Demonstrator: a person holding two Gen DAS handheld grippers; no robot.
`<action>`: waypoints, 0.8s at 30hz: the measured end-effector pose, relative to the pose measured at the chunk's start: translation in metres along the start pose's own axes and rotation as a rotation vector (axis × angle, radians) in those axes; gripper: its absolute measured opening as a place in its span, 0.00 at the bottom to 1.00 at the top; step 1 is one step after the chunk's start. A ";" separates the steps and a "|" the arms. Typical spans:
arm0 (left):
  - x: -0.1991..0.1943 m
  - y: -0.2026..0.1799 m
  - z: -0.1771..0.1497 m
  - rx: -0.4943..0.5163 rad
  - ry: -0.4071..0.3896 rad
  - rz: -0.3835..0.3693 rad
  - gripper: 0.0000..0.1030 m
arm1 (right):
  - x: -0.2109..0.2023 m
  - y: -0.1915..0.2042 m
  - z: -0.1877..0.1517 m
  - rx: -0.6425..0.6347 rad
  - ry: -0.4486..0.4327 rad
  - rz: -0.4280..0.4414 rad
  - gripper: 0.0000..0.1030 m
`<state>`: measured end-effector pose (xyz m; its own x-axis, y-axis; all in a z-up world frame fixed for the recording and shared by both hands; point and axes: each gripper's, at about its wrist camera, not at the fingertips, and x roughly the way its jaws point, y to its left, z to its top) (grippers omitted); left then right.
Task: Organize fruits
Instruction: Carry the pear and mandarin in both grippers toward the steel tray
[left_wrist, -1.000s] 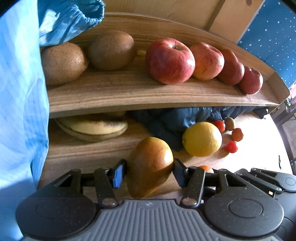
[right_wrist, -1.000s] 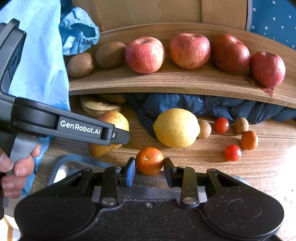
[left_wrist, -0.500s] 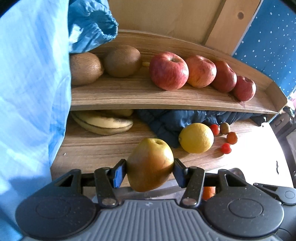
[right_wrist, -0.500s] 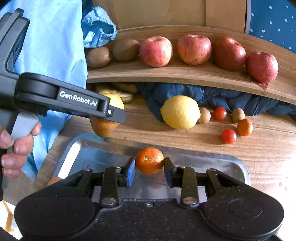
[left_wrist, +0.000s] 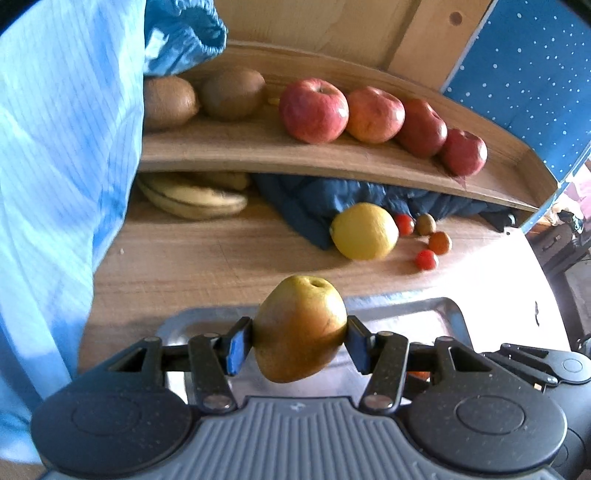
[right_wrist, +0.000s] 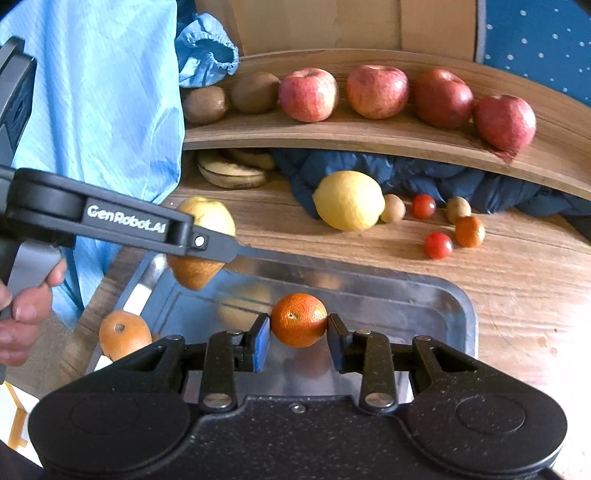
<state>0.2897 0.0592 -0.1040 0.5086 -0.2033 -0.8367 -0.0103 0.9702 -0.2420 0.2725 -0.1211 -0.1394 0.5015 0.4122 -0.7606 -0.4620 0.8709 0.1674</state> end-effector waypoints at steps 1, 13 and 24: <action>-0.001 -0.002 -0.003 0.000 0.006 -0.001 0.56 | -0.002 -0.002 -0.002 0.001 0.001 -0.003 0.34; -0.012 -0.022 -0.035 0.076 0.064 -0.004 0.56 | -0.027 -0.012 -0.034 -0.029 0.018 -0.032 0.34; -0.023 -0.031 -0.059 0.071 0.091 0.011 0.56 | -0.039 -0.014 -0.059 -0.037 0.055 -0.020 0.34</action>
<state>0.2270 0.0262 -0.1064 0.4285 -0.2003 -0.8811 0.0474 0.9788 -0.1994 0.2161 -0.1647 -0.1493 0.4705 0.3792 -0.7968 -0.4798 0.8677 0.1296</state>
